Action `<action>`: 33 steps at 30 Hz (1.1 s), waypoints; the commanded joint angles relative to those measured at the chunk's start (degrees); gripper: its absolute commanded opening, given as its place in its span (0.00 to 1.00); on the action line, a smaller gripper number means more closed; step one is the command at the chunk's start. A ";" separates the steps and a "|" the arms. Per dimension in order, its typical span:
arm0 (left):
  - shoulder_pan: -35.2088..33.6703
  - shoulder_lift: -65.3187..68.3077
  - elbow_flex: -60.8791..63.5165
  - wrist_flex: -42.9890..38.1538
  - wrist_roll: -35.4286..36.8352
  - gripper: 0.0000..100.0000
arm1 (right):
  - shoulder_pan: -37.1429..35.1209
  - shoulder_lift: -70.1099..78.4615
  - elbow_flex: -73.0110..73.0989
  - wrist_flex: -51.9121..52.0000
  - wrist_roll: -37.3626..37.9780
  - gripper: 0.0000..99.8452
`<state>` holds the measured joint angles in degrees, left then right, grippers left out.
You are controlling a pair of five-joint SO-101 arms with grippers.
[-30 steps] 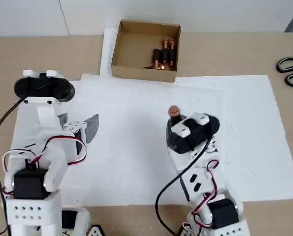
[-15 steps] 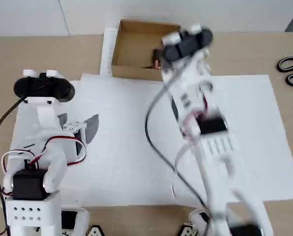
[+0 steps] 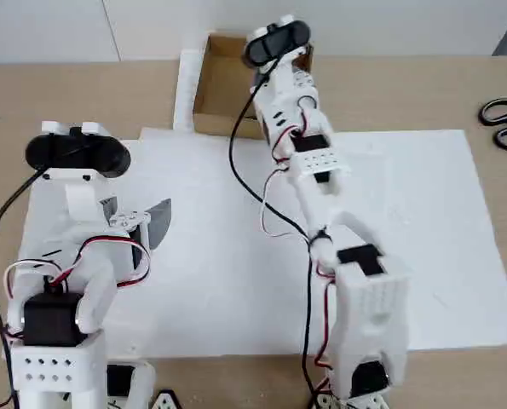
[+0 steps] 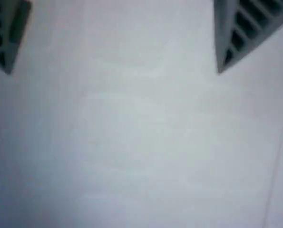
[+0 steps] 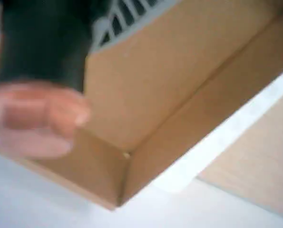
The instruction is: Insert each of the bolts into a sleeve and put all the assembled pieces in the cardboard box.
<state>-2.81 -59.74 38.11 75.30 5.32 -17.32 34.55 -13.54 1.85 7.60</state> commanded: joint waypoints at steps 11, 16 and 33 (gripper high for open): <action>-0.26 -0.97 2.15 -0.18 -0.26 0.26 | -3.03 8.57 -13.19 -2.77 0.18 0.01; -0.26 -0.97 2.24 -0.18 -0.26 0.26 | -3.03 11.12 -13.71 -4.97 0.44 0.01; -0.26 -0.97 1.98 -0.18 -0.26 0.26 | -3.03 12.88 -14.42 -4.97 0.53 0.18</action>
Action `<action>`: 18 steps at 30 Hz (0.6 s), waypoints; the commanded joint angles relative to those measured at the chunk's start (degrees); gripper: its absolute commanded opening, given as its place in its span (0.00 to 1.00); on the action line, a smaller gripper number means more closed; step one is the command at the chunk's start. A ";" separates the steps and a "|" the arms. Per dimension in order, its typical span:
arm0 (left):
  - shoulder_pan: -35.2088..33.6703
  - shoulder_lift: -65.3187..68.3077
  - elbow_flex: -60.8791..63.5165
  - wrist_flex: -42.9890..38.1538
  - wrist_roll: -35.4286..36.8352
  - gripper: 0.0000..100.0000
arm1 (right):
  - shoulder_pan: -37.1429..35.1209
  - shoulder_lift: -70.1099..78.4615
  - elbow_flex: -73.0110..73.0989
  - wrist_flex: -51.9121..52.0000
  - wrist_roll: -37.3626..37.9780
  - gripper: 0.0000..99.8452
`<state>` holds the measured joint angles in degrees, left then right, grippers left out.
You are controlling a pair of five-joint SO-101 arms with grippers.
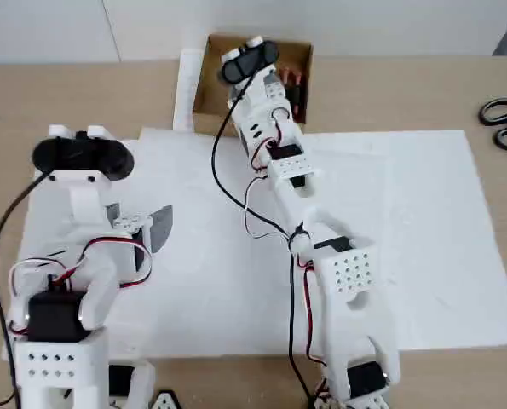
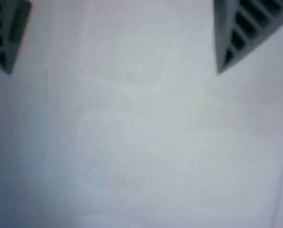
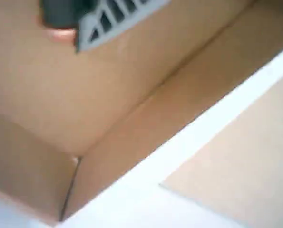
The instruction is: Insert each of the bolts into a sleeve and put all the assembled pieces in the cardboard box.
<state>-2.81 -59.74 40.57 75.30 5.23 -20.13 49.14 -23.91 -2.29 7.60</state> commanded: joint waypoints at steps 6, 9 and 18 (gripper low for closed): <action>-0.26 -1.05 -1.98 -0.09 -0.18 0.26 | 0.13 -9.71 -5.36 6.73 0.62 0.18; -0.18 -1.05 -6.20 0.53 -0.09 0.26 | 0.13 -17.45 -5.36 13.76 0.53 0.18; -0.18 -1.05 -20.00 5.45 -0.09 0.26 | -0.31 -50.07 -5.10 47.87 0.18 0.18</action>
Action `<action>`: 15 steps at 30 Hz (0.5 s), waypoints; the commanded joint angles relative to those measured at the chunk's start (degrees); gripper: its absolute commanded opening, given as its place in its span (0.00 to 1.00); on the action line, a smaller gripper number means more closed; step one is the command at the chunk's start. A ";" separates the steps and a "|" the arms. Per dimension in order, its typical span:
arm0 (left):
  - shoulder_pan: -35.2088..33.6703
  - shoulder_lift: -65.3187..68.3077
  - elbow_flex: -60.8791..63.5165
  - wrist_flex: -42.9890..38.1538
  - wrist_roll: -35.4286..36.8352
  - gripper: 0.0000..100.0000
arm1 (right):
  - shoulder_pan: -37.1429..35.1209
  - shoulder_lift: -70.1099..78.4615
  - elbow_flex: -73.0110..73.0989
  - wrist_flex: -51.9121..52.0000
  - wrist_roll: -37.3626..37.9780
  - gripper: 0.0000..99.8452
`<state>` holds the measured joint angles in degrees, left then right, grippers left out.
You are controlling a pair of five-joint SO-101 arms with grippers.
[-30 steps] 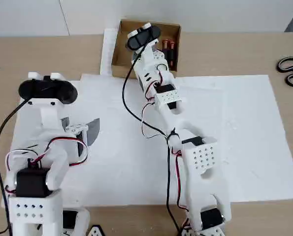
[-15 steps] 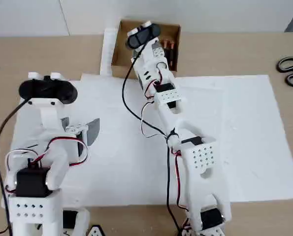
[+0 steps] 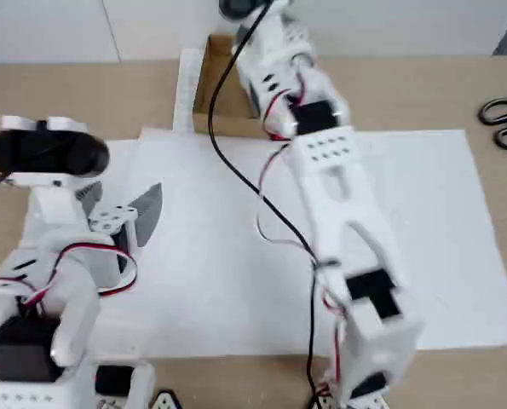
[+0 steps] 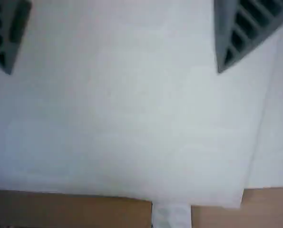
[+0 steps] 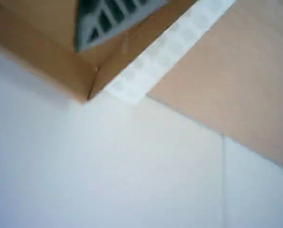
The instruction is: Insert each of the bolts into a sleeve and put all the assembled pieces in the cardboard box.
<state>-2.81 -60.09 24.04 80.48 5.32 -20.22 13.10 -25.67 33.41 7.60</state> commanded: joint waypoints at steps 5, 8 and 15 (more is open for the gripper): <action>-0.18 -0.70 -3.30 2.64 -0.18 0.26 | -0.13 -31.34 -3.25 33.89 0.18 0.18; -0.18 -0.70 -3.56 4.84 -0.26 0.26 | 0.04 -40.66 -3.25 43.38 0.18 0.18; -0.18 -9.67 -1.80 5.27 -0.26 0.26 | 0.22 -58.24 -1.85 61.67 0.09 0.18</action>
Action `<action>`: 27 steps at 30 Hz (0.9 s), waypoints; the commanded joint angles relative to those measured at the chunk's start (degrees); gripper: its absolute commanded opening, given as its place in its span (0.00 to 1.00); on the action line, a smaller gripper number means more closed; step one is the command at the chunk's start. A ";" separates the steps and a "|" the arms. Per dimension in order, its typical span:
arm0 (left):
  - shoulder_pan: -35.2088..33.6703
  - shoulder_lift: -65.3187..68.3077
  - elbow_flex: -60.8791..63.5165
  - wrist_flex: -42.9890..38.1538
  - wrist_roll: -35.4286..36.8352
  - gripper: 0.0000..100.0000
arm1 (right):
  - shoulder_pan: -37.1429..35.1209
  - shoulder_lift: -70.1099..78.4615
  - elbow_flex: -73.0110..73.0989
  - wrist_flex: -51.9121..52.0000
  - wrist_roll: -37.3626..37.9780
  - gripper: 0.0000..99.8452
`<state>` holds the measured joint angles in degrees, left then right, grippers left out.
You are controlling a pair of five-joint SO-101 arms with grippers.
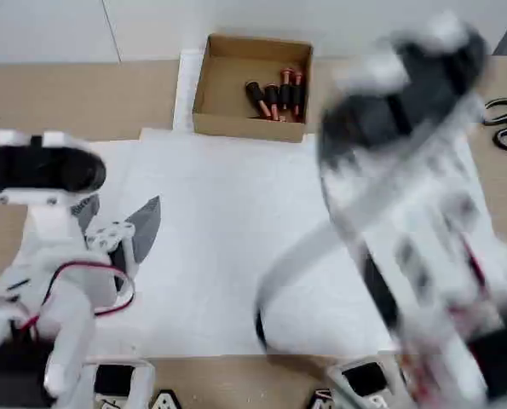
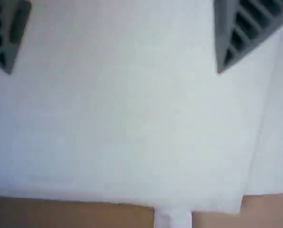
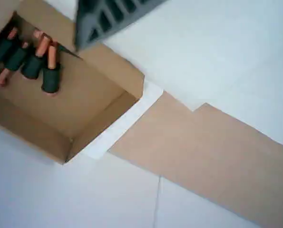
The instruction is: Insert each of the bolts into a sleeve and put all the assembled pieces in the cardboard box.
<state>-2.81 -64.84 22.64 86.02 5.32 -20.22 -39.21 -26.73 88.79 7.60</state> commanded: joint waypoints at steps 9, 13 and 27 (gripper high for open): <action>-0.53 -26.46 18.07 -8.53 -0.62 0.26 | 10.24 -31.25 35.16 -0.48 0.44 0.18; -0.53 -33.85 30.02 -15.47 -0.62 0.26 | 10.68 -42.15 59.43 -14.81 0.44 0.18; -0.53 -39.03 62.46 -31.12 -0.62 0.26 | 19.56 -64.40 109.45 -30.64 0.53 0.18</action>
<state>-3.08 -103.34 83.12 56.66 5.14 -2.37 -103.03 78.68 59.52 7.60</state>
